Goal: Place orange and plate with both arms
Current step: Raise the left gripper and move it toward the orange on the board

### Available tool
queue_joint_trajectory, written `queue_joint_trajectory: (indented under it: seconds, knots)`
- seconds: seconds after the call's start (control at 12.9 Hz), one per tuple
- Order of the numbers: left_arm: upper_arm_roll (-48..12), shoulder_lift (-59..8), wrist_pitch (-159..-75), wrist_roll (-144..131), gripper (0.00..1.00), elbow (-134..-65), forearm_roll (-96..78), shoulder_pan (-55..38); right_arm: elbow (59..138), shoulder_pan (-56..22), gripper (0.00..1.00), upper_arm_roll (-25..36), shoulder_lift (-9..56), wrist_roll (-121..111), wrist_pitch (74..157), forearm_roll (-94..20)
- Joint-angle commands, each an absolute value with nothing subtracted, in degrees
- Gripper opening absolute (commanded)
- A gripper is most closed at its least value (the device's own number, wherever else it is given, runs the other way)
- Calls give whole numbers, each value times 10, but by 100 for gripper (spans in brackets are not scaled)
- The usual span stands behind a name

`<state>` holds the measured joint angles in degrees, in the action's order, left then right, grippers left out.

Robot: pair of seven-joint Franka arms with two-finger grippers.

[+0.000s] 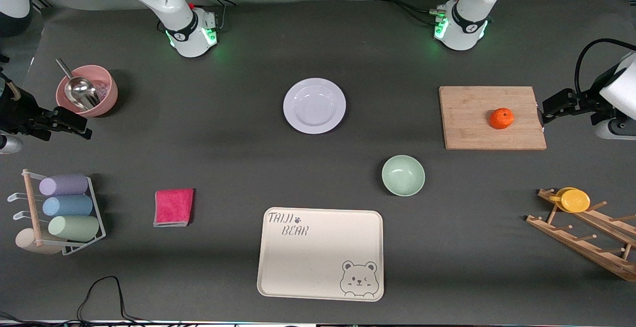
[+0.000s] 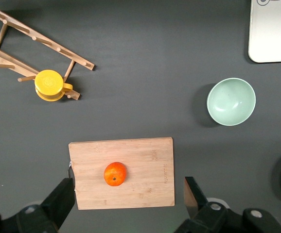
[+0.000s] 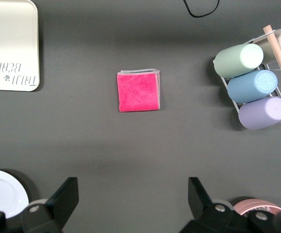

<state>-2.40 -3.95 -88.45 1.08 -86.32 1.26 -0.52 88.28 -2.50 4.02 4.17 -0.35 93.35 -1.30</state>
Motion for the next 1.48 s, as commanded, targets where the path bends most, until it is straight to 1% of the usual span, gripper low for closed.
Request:
queue_joint_trajectory:
  seconds: [0.0,0.31,0.47,0.54,0.62,0.78,0.93,1.24,1.32,1.4]
  knots:
    - [-21,-45,-875,5,100,-850,9,-11,864,-25,100,40,52,-13,925,-15]
    - [-19,-40,-867,26,100,-857,10,-8,865,-26,100,40,61,-11,924,-14]
    - [-13,-15,-846,68,100,-876,11,25,861,-26,100,40,60,-10,924,-14]
    - [-11,9,-850,80,100,-906,14,35,861,-27,100,40,59,-9,924,-13]
    - [-9,44,-859,110,100,-953,18,47,860,-27,100,40,59,-7,923,-13]
    - [-2,137,-899,148,100,-1072,18,89,860,-25,100,40,60,-5,924,-16]
    - [9,212,-915,165,100,-1160,17,109,852,-25,100,41,61,-11,924,-15]
    - [13,319,-904,153,100,-1254,11,107,849,-25,100,40,64,-6,924,-14]
    - [7,335,-909,126,100,-1271,11,102,849,-25,100,40,64,-6,924,-14]
    - [-14,336,-908,100,100,-1274,11,100,849,-25,100,40,65,-13,924,-13]
